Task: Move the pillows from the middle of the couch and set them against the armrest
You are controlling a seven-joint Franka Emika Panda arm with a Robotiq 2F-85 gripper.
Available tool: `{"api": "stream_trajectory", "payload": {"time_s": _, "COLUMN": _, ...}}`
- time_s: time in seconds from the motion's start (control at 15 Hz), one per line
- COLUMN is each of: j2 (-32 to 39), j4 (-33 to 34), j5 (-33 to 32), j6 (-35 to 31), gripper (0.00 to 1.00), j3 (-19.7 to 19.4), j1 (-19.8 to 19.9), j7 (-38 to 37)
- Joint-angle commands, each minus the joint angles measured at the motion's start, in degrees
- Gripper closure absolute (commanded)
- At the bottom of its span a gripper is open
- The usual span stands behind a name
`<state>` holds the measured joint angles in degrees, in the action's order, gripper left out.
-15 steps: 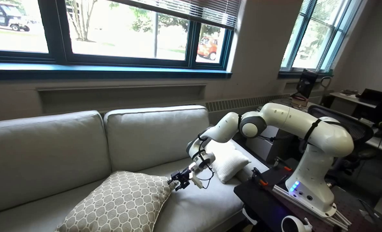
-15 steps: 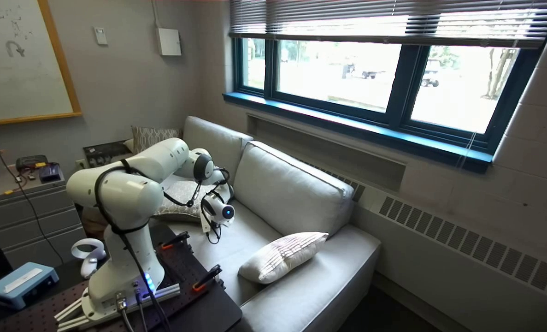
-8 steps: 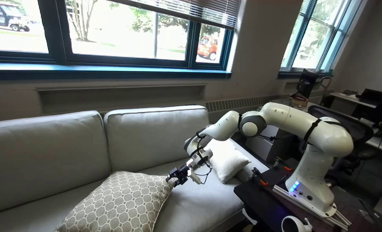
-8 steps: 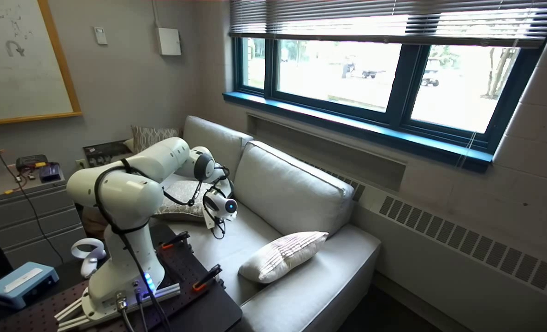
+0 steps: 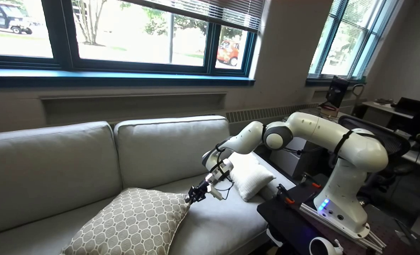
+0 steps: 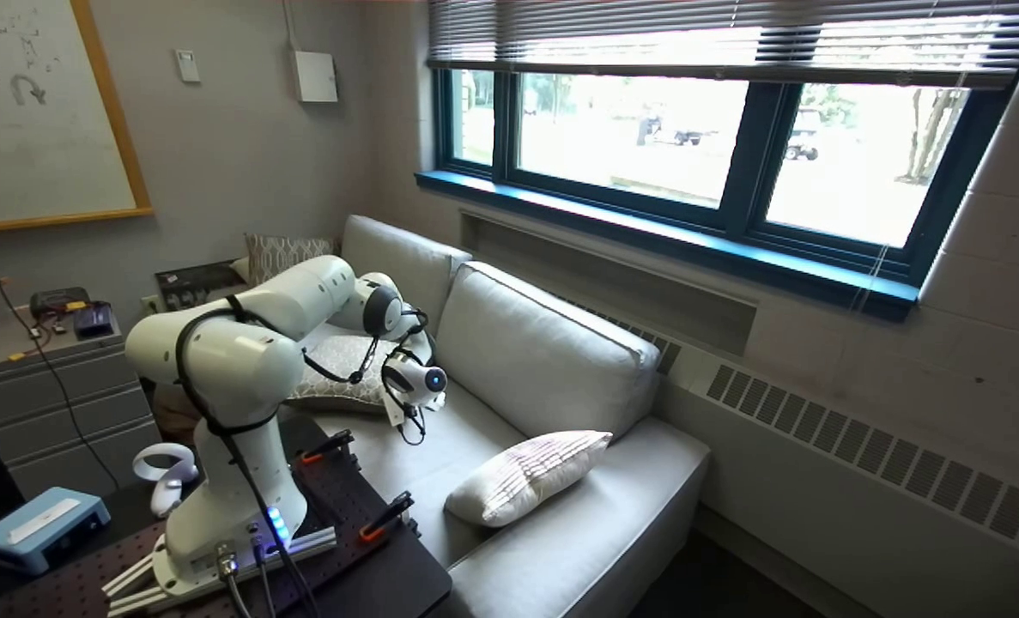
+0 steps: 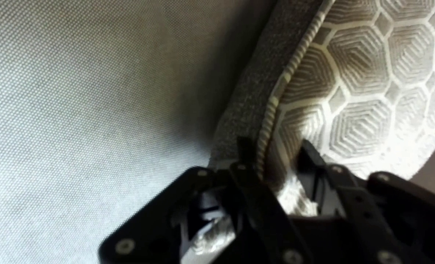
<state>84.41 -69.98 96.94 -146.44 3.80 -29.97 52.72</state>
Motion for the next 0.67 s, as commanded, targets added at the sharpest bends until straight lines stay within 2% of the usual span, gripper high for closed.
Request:
{"api": "stream_trajectory", "payload": {"time_s": 0.0, "j2": -0.01, "j4": 0.77, "j5": -0.51, "j6": 1.01, "gripper": 0.95, "j3": -2.05, "j1": -1.64, "j7": -2.92}}
{"api": "stream_trajectory", "payload": {"time_s": 0.07, "j2": -0.02, "j4": 0.69, "j5": -5.38, "j6": -2.02, "gripper": 0.97, "j3": 2.85, "j1": 2.13, "j7": -2.51}}
{"api": "stream_trajectory", "payload": {"time_s": 0.13, "j2": -0.02, "j4": 0.75, "j5": -6.10, "j6": -2.35, "gripper": 0.99, "j3": 2.88, "j1": 2.05, "j7": -2.78}}
{"api": "stream_trajectory", "payload": {"time_s": 0.2, "j2": -0.02, "j4": 1.12, "j5": -2.11, "j6": 0.12, "gripper": 0.97, "j3": -1.69, "j1": -1.55, "j7": -3.14}}
{"api": "stream_trajectory", "payload": {"time_s": 0.27, "j2": -0.03, "j4": 1.19, "j5": -1.92, "j6": -0.33, "gripper": 0.95, "j3": -1.78, "j1": -1.67, "j7": -2.84}}
{"api": "stream_trajectory", "payload": {"time_s": 0.33, "j2": -0.03, "j4": 0.98, "j5": -6.39, "j6": -4.22, "gripper": 0.96, "j3": 2.76, "j1": 1.55, "j7": -2.38}}
{"api": "stream_trajectory", "payload": {"time_s": 0.4, "j2": -0.03, "j4": 0.82, "j5": -6.69, "j6": -5.54, "gripper": 0.96, "j3": 2.97, "j1": 1.28, "j7": -2.04}}
{"api": "stream_trajectory", "payload": {"time_s": 0.47, "j2": -0.03, "j4": 0.70, "j5": -2.33, "j6": -4.72, "gripper": 0.96, "j3": -0.87, "j1": -1.96, "j7": -1.64}}
{"api": "stream_trajectory", "payload": {"time_s": 0.53, "j2": -0.04, "j4": 0.25, "j5": -2.07, "j6": -5.95, "gripper": 0.96, "j3": -0.56, "j1": -1.87, "j7": -1.29}}
{"api": "stream_trajectory", "payload": {"time_s": 0.6, "j2": -0.04, "j4": -0.37, "j5": -5.12, "j6": -9.51, "gripper": 0.96, "j3": 3.56, "j1": 1.04, "j7": -0.35}}
